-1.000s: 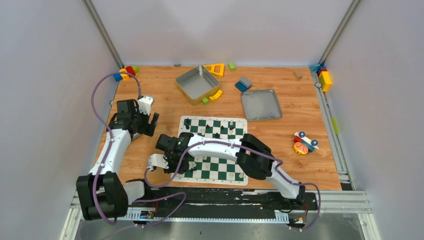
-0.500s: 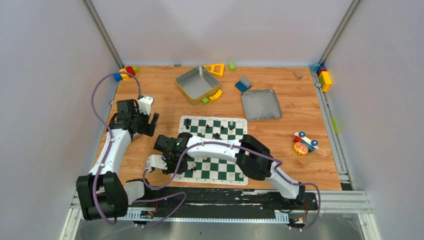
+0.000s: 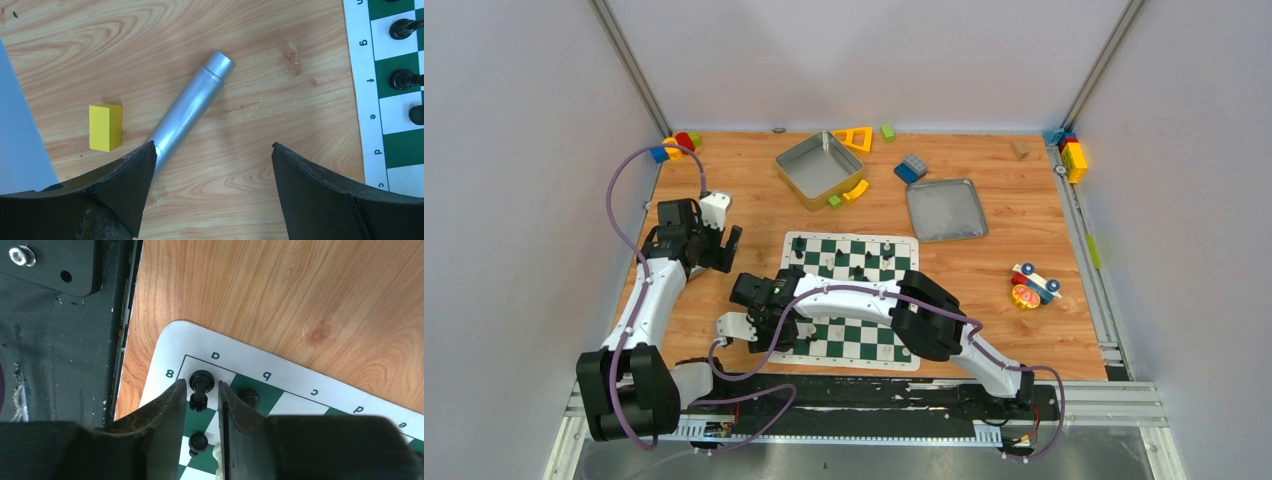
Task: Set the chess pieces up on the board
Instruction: Place the chess piece on the chessboard.
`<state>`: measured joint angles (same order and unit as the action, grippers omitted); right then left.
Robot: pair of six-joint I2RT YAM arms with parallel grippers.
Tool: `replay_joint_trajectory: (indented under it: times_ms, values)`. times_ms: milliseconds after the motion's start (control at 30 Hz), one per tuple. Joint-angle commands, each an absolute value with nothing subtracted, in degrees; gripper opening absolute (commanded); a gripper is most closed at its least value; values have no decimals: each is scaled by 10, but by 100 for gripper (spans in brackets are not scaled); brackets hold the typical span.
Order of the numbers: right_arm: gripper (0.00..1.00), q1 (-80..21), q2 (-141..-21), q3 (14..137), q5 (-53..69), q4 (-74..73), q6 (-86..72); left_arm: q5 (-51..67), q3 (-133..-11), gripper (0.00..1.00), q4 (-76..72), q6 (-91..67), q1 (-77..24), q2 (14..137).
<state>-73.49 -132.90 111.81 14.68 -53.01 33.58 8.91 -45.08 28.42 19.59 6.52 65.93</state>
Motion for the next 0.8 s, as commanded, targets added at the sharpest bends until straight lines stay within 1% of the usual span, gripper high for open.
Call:
replay_joint_trajectory:
  times_ms: [0, 67, 167, 300, 367, 567, 667, 767]
  values:
    - [36, -739, -1322, 1134, 133, -530, 337, 97, -456, 93, 266, 191, 71, 643]
    - [42, -738, -1310, 1135, 129, -530, 334, 97, -456, 93, 266, 192, 71, 644]
    - [47, -735, -1285, 1135, 127, -530, 326, 96, -456, 93, 267, 192, 71, 644]
    - [50, -727, -1241, 1131, 126, -530, 318, 106, -457, 93, 265, 202, 71, 642]
    - [51, -715, -1218, 1123, 127, -530, 312, 133, -456, 93, 267, 215, 71, 637]
    - [52, -644, -1137, 1064, 164, -517, 284, 282, -461, 92, 301, 287, 71, 626]
    - [51, -590, -1094, 1018, 201, -494, 269, 377, -462, 88, 329, 352, 68, 627]
    - [50, -536, -1060, 971, 226, -476, 259, 429, -458, 85, 346, 416, 51, 627]
